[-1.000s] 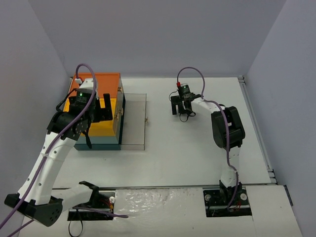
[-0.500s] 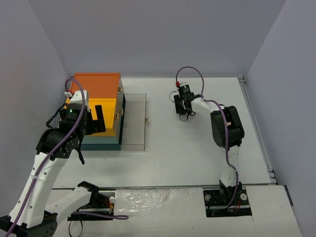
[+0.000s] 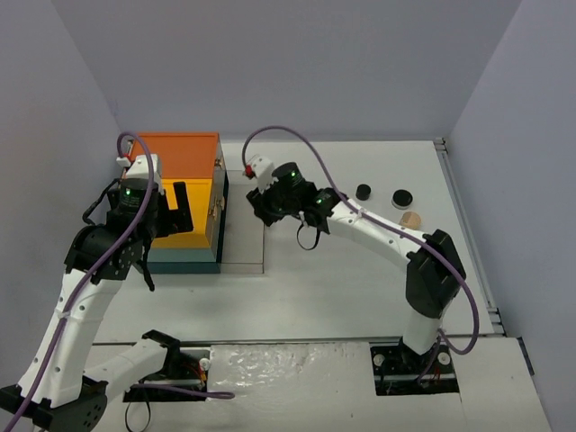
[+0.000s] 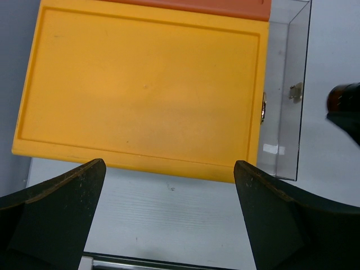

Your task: Organize the makeup

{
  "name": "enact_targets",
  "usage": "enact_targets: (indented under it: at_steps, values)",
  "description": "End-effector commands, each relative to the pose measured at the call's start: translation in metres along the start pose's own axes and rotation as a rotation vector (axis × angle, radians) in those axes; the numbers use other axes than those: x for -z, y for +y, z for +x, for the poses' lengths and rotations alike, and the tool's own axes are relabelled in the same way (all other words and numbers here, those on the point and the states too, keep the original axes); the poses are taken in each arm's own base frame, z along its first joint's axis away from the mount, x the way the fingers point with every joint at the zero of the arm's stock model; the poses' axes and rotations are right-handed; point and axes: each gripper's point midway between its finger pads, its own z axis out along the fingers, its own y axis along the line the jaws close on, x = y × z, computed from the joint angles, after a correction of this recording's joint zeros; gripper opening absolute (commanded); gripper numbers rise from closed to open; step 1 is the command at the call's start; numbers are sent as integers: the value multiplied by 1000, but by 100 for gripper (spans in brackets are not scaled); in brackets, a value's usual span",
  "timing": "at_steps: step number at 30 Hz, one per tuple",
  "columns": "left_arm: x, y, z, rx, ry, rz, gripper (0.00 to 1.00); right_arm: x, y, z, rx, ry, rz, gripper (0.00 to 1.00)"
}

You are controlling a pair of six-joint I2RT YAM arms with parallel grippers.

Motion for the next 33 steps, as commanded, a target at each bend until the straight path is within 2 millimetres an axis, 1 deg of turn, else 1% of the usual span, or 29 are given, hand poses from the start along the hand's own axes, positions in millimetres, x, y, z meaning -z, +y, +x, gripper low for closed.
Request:
enact_targets:
  at_steps: [1, 4, 7, 9, 12, 15, 19, 23, 26, 30, 31, 33]
  values:
    - [14, 2, -32, 18, -93, 7, 97, -16, 44, -10, 98, -52, -159, 0]
    - [15, 3, -34, 17, -96, 3, 97, -30, 59, -3, 102, -43, -203, 0]
    - [15, 4, -33, 16, -92, -3, 97, -41, 71, 3, 112, -40, -229, 0]
    - [14, 4, -32, 16, -87, -3, 97, -48, 73, 9, 109, -33, -233, 0]
    - [12, 4, -30, 18, -80, -4, 97, -61, 71, 29, 108, 8, -218, 0]
    - [11, 3, -31, 20, -80, -3, 97, -61, 67, 40, 109, 31, -194, 0]
    - [10, 3, -30, 21, -78, -3, 97, -54, 59, 52, 105, 58, -152, 0]
    - [7, 1, -30, 21, -73, 2, 97, -46, 55, 60, 99, 74, -126, 0]
    - [5, -1, -30, 20, -73, 8, 97, -43, 54, 60, 92, 75, -121, 0]
    - [3, -3, -32, 20, -74, 15, 97, -44, 55, 51, 67, 62, -117, 0]
    - [3, -4, -33, 19, -75, 15, 97, -44, 56, 48, 54, 58, -117, 0]
    - [3, -4, -35, 17, -78, 17, 97, -47, 57, 37, 32, 37, -111, 0]
